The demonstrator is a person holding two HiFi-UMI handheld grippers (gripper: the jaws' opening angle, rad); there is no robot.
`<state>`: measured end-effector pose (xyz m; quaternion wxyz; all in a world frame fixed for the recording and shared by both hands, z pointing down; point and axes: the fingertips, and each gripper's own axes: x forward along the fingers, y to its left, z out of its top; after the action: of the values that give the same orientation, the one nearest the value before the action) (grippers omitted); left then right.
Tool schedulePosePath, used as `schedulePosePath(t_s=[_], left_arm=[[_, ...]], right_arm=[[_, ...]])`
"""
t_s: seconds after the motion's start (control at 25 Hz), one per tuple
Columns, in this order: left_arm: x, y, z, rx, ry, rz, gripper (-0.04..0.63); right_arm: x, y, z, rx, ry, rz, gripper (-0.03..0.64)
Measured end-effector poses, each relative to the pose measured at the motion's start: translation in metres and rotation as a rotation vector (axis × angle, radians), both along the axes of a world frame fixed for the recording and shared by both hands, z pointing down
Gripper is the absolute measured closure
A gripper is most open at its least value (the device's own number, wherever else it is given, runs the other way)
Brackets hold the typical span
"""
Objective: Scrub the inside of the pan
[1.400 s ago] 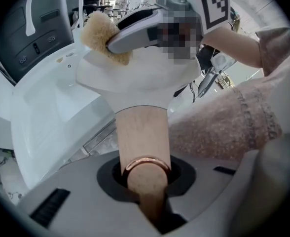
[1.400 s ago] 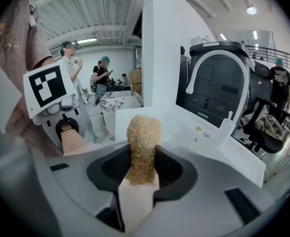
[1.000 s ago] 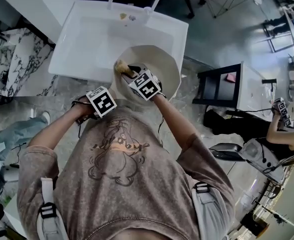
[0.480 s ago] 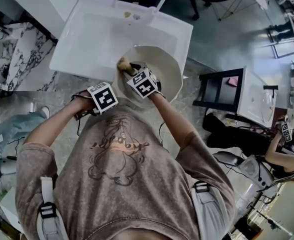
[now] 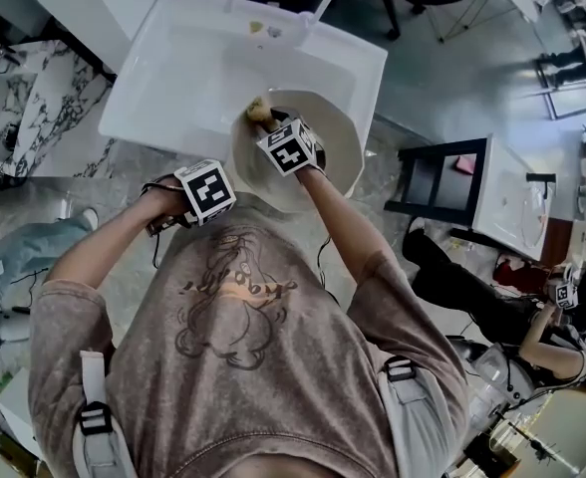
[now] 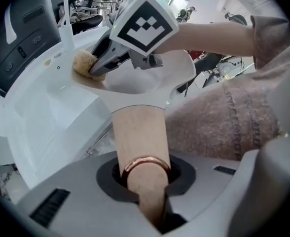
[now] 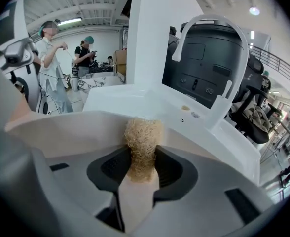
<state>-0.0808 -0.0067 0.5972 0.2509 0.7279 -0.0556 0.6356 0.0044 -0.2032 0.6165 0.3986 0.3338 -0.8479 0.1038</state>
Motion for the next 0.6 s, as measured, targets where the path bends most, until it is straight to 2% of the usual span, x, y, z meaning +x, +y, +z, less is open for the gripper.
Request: schedulePosePath(t_s=[0.16,0.6], left_arm=[[0.003,0.001,-0.005,-0.006,0.006,0.003,0.518],[0.007,0.001,-0.010,-0.018,0.010,0.003,0.511]], right_arm=[[0.013,-0.014,0.001,0.014,0.046,0.018,0.459],[0.053,-0.027,0.012,0.037,0.258,-0.063,0.460]])
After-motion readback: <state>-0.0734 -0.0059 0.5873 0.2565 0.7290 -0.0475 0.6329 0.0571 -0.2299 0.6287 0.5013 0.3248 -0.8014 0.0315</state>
